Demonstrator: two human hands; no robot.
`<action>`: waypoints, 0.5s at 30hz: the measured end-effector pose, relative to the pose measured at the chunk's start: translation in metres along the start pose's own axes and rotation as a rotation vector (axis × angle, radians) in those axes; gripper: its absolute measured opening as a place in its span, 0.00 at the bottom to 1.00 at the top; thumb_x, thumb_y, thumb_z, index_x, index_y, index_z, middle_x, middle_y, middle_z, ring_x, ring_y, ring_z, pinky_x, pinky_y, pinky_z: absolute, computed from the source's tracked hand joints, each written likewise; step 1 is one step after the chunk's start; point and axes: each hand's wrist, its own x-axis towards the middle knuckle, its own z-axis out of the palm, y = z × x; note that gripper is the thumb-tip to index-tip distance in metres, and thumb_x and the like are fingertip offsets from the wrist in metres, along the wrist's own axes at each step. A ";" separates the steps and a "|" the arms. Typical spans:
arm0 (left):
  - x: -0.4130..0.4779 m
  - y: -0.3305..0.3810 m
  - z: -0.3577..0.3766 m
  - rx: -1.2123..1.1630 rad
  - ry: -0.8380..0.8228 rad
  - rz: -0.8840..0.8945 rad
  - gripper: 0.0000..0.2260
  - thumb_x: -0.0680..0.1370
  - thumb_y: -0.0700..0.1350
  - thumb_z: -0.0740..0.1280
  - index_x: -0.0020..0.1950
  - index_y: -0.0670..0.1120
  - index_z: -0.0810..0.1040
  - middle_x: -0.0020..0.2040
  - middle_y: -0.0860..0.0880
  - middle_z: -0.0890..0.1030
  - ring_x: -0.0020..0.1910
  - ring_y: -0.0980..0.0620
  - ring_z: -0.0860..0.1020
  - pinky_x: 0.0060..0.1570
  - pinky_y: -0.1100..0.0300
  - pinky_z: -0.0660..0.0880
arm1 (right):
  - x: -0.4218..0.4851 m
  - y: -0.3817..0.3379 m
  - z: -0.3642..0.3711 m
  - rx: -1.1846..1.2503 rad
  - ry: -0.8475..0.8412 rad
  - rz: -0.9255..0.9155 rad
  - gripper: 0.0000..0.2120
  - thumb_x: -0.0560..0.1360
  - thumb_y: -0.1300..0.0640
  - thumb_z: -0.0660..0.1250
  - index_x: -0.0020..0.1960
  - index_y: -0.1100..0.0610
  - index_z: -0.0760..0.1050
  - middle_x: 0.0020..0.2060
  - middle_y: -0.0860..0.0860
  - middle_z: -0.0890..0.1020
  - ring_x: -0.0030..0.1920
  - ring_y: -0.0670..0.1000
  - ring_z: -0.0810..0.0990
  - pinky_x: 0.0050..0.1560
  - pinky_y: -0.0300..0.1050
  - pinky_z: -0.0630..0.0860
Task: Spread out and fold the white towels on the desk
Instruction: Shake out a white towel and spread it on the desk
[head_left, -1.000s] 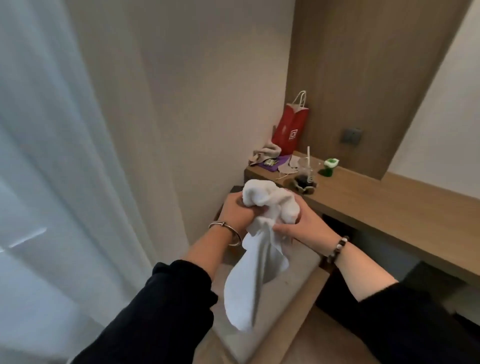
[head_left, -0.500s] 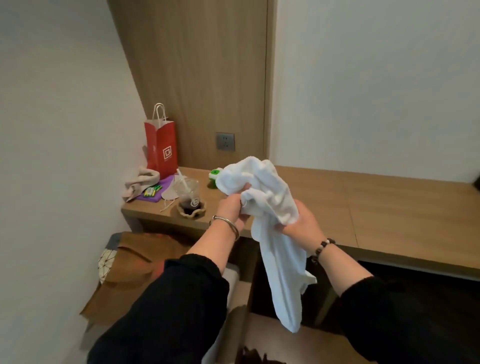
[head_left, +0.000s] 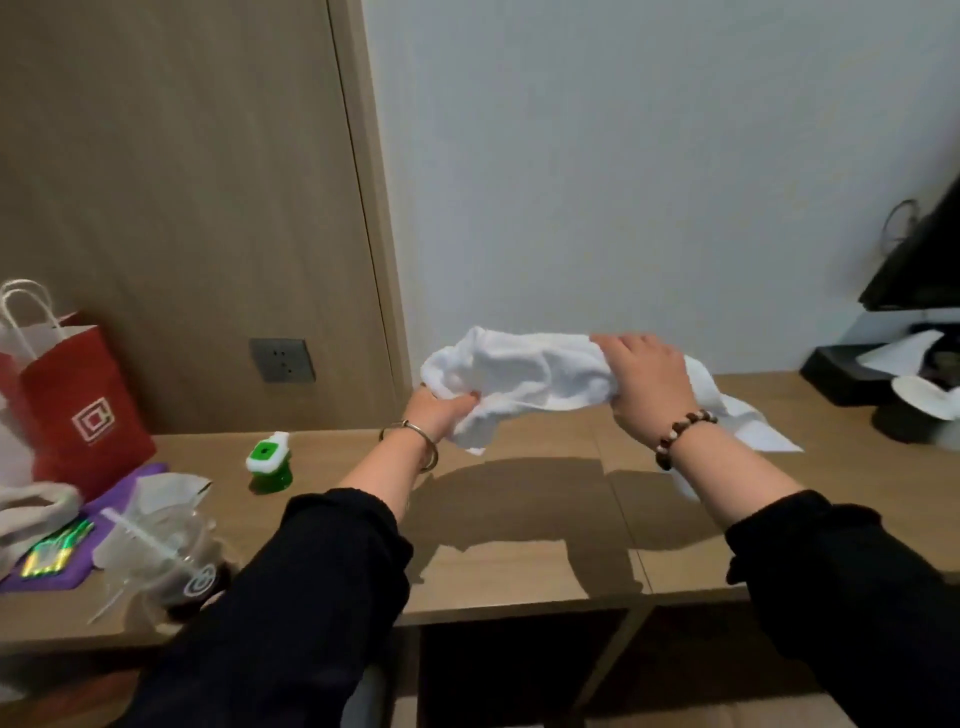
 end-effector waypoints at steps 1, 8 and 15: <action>0.014 -0.008 0.007 0.030 -0.052 0.015 0.30 0.70 0.42 0.73 0.70 0.43 0.67 0.65 0.42 0.74 0.60 0.45 0.75 0.52 0.58 0.74 | 0.000 0.010 0.018 -0.036 -0.176 0.045 0.33 0.68 0.62 0.69 0.71 0.53 0.63 0.64 0.56 0.72 0.63 0.59 0.70 0.60 0.54 0.66; 0.057 -0.070 0.069 0.408 -0.163 -0.090 0.36 0.76 0.41 0.67 0.77 0.48 0.50 0.76 0.45 0.59 0.72 0.45 0.63 0.63 0.56 0.66 | -0.041 0.073 0.120 0.067 -0.575 0.281 0.39 0.74 0.45 0.65 0.77 0.52 0.48 0.76 0.54 0.54 0.75 0.56 0.53 0.72 0.59 0.52; 0.065 -0.098 0.147 0.560 -0.287 -0.105 0.26 0.77 0.41 0.63 0.74 0.48 0.62 0.73 0.47 0.65 0.70 0.50 0.66 0.56 0.70 0.62 | -0.036 0.129 0.179 0.080 -0.698 0.228 0.33 0.76 0.48 0.61 0.76 0.53 0.51 0.75 0.53 0.55 0.74 0.55 0.55 0.71 0.57 0.56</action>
